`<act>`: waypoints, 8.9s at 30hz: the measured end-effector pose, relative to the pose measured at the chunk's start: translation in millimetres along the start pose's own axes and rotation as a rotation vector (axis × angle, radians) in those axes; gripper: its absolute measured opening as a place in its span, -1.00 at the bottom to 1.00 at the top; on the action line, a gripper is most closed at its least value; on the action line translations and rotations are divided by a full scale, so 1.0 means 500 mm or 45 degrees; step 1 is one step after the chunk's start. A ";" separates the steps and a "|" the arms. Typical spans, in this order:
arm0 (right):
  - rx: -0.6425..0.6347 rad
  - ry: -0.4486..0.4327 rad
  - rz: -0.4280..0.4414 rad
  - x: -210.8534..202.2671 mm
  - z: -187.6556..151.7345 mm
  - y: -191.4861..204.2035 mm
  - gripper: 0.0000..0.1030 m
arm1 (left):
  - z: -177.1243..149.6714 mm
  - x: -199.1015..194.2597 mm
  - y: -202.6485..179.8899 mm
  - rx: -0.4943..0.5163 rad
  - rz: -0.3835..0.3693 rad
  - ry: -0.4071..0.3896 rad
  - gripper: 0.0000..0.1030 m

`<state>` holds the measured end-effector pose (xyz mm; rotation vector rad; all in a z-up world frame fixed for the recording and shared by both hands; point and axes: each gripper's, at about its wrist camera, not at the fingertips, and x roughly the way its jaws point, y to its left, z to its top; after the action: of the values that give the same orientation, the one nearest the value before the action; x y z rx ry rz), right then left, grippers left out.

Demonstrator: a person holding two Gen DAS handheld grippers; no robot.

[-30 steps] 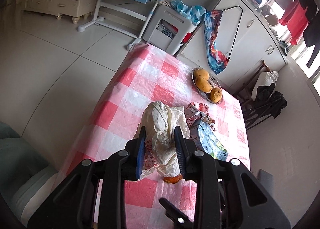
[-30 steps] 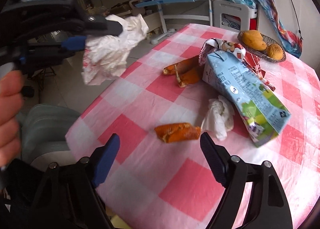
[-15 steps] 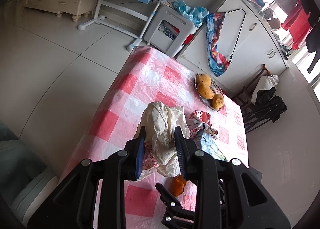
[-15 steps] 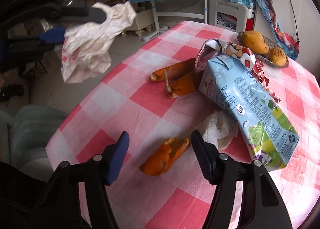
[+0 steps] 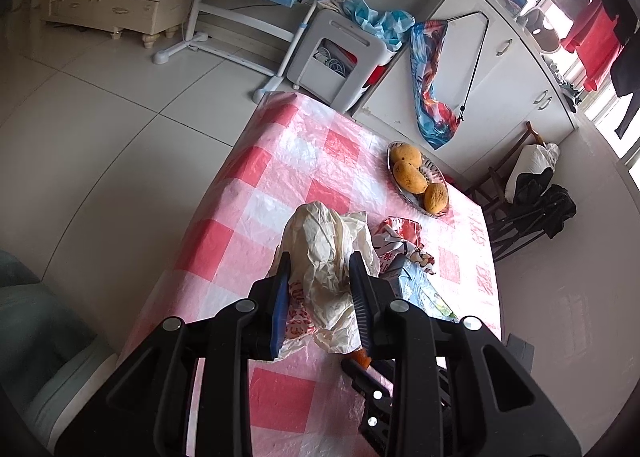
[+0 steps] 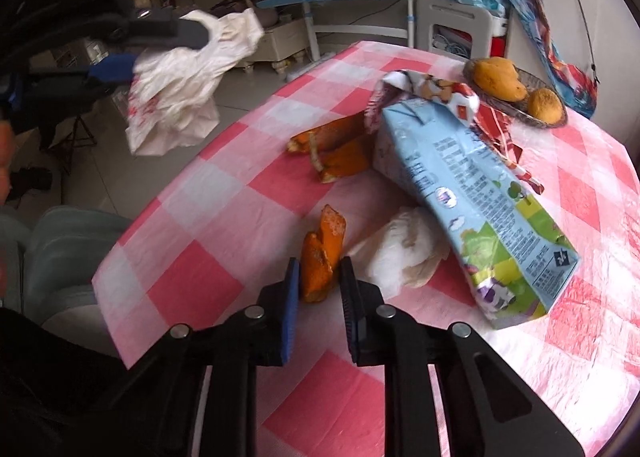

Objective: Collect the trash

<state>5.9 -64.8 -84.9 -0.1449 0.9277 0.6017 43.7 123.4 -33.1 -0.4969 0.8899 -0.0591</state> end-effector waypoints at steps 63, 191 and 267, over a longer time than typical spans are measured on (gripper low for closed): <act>-0.570 0.297 0.246 -0.106 -0.267 0.198 0.09 | -0.046 -0.050 -0.005 0.022 -0.008 -0.053 -0.46; -0.650 0.304 0.228 -0.099 -0.277 0.211 0.27 | -0.061 -0.048 -0.015 0.043 0.015 -0.043 -0.46; 0.079 -0.029 -0.088 -0.014 0.000 -0.083 0.19 | -0.061 0.193 -0.086 0.284 0.169 0.187 -0.92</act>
<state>25.5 -102.1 -84.9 -0.1132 0.9146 0.5094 88.9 49.1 -100.6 -0.2268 1.0443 -0.0736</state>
